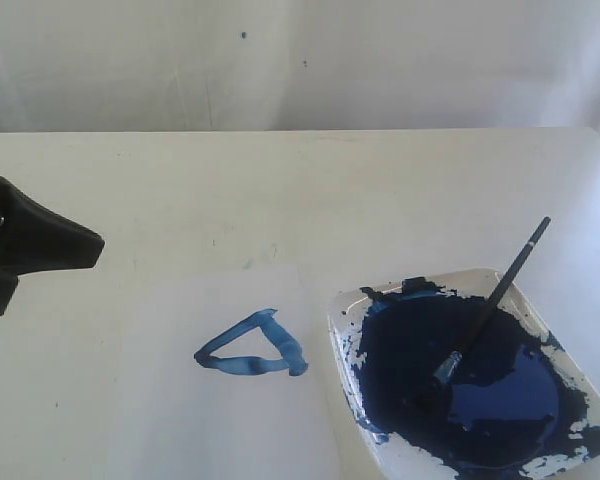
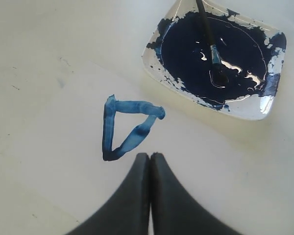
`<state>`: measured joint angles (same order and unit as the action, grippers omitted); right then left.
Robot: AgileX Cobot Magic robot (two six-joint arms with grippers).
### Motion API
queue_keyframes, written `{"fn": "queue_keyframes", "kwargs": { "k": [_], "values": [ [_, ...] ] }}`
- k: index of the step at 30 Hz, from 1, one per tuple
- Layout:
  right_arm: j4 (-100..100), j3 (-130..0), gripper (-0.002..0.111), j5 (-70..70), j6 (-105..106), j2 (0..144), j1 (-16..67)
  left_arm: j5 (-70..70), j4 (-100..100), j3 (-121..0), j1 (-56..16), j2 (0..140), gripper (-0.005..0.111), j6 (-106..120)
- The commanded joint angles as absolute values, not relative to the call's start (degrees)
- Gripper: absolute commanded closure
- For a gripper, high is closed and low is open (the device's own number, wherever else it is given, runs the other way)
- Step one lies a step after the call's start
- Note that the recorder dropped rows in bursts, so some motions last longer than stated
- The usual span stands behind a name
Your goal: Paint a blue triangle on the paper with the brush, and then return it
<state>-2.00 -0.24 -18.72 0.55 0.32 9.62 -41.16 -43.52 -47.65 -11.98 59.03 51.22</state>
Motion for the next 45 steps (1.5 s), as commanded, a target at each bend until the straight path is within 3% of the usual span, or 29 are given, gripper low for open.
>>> {"fn": "queue_keyframes", "kwargs": {
  "k": [1, 7, 14, 23, 30, 45],
  "values": [
    [-1.98, 0.00, 0.108, -18.13, 0.89, 0.00, 9.71, -41.56, -44.46, -47.34, -12.07, 58.63, 0.107, 51.18],
    [-1.98, 0.00, 0.108, -18.13, 0.89, 0.00, 9.71, -41.57, -44.08, -47.34, -11.99, 53.72, 0.107, 51.18],
    [-1.98, 0.00, 0.108, -18.13, 0.89, 0.00, 9.71, -41.57, -44.08, -47.34, -10.42, 35.11, 0.107, 51.18],
    [-1.98, 0.00, 0.108, -18.13, 0.89, 0.00, 9.71, -41.00, -41.97, -44.99, 2.68, 13.35, 0.107, 51.23],
    [-1.98, 0.00, 0.108, -18.13, 0.89, 0.00, 9.71, -35.44, -42.50, -34.77, 10.14, 1.01, 0.107, 51.23],
    [-1.98, 0.00, 0.108, -18.13, 0.89, 0.00, 9.71, -18.69, -58.21, -30.70, 10.15, 1.19, 0.107, 50.70]
  ]
}}
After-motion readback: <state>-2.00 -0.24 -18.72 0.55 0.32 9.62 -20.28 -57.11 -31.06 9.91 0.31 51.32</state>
